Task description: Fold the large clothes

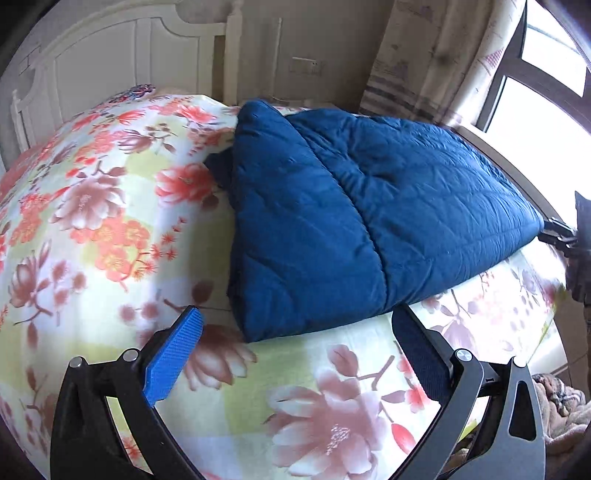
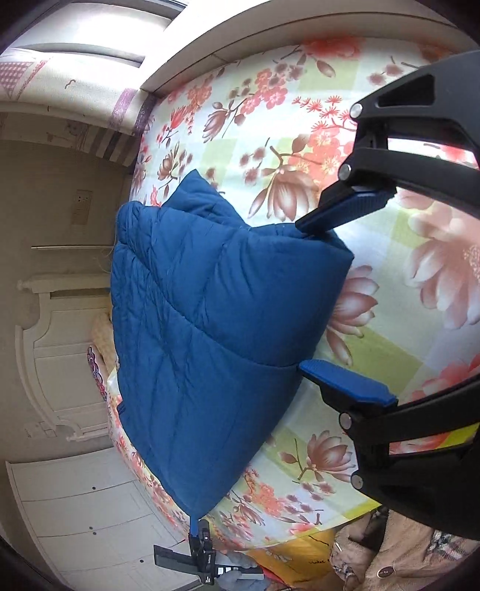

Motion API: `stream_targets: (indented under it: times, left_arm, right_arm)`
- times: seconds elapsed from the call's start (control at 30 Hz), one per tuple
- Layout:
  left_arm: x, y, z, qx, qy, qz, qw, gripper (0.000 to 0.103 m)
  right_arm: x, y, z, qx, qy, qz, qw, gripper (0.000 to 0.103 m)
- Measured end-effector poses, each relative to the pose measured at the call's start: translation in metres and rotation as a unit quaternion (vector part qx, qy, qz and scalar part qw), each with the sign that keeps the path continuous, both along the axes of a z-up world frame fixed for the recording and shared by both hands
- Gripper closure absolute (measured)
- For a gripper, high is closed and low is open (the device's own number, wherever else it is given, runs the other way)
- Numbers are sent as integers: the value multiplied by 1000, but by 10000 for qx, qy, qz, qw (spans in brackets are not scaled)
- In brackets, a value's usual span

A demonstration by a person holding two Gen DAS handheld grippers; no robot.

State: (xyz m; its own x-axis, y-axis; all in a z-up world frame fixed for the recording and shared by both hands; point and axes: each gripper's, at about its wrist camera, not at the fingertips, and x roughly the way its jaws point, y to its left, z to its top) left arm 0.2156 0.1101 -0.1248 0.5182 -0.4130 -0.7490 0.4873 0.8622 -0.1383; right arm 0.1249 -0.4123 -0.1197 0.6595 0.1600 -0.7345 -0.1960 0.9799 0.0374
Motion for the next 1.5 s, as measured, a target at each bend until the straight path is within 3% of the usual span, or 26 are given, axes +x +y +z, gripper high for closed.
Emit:
stream_targets:
  times: [0.13,0.27,0.33,0.4,0.47,0.6,0.8,1.1,1.13,1.17,1.2,1.27,1.3,1.33,1.43,1.5]
  left_arm:
    - [9,-9,-7,96,40,-80,9999,4]
    - [19,-12,-10,-364,181,-401,9984,7]
    - [16,-12,-7,-637,63,-501,9967,25]
    - [11,-10,-2,-734,-136,-516,9959,37]
    - [5,-8,1,-779,-199,-510,9955,47]
    - [-9,-10,7,-661,-335,-574,9956,62]
    - [-39,3,14,-734,-282,-648,9948,64]
    - [-127,34,21,-805,-174,-603,9948,66]
    - [-131,37,21,-733,-178,-518,9958,66]
    - [-130,39,20,-678,-158,-469,9965,65]
    - [-128,42,19,-629,-128,-395,9972,58]
    - [-124,48,24,-435,-338,-60,9985,34]
    - [-123,53,34,-312,-625,242,9973,11]
    - [-122,56,43,-294,-852,439,9950,5]
    - [-108,56,84,-480,-1481,816,9844,4]
    - [-85,36,111,-580,-1563,945,9815,4]
  right_arm:
    - [6,3,2,-173,-49,75,9998,42]
    - [5,4,2,-182,-79,45,9998,46]
    - [5,4,1,-156,-115,26,9998,50]
    - [5,5,0,-87,-122,25,9999,68]
    - [3,7,0,-74,-114,57,9999,77]
    - [-3,9,6,24,48,63,10000,83]
    - [-45,10,17,191,62,263,9995,84]
    - [-133,23,25,194,254,453,9985,81]
    - [-137,21,24,163,285,400,9987,77]
    - [-137,17,23,186,305,350,9988,65]
    - [-137,11,24,219,326,306,9988,52]
    - [-139,-2,38,115,75,60,9999,38]
    - [-139,-8,49,80,-144,-142,9998,37]
    - [-137,-15,62,72,-381,-410,9984,37]
    - [-116,-18,95,179,-829,-678,9941,37]
    - [-85,1,108,-112,-860,-693,9938,36]
